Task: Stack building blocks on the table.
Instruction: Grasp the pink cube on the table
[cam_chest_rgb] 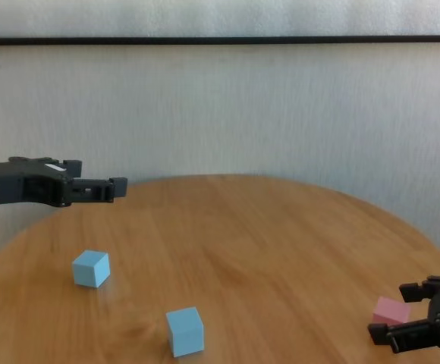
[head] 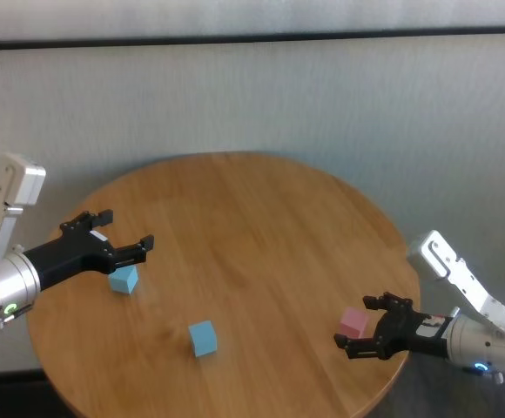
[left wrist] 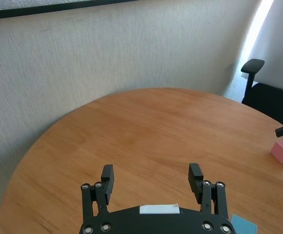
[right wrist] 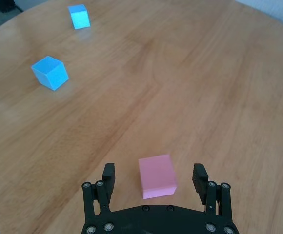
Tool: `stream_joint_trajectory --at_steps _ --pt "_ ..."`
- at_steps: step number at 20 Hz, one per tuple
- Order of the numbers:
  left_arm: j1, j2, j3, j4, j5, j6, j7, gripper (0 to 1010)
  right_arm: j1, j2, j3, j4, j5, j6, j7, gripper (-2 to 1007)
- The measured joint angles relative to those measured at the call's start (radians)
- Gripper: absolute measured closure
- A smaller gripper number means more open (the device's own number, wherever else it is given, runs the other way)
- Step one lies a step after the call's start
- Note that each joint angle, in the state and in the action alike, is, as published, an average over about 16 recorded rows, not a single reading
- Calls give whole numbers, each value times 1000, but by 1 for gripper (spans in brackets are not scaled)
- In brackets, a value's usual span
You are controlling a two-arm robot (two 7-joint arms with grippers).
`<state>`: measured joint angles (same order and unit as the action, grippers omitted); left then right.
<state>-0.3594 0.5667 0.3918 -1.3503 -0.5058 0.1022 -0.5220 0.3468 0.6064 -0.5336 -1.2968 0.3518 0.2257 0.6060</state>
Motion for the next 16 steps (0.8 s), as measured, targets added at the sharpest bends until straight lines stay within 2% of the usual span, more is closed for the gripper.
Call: stream_joint_trajectory --at_steps 8,16 --pt "0 0 0 0 0 0 0 8 21 -20 0 43 -9 -2 16 0" --pt "0 0 0 0 0 0 0 8 29 -27 2 59 -9 -4 25 13"
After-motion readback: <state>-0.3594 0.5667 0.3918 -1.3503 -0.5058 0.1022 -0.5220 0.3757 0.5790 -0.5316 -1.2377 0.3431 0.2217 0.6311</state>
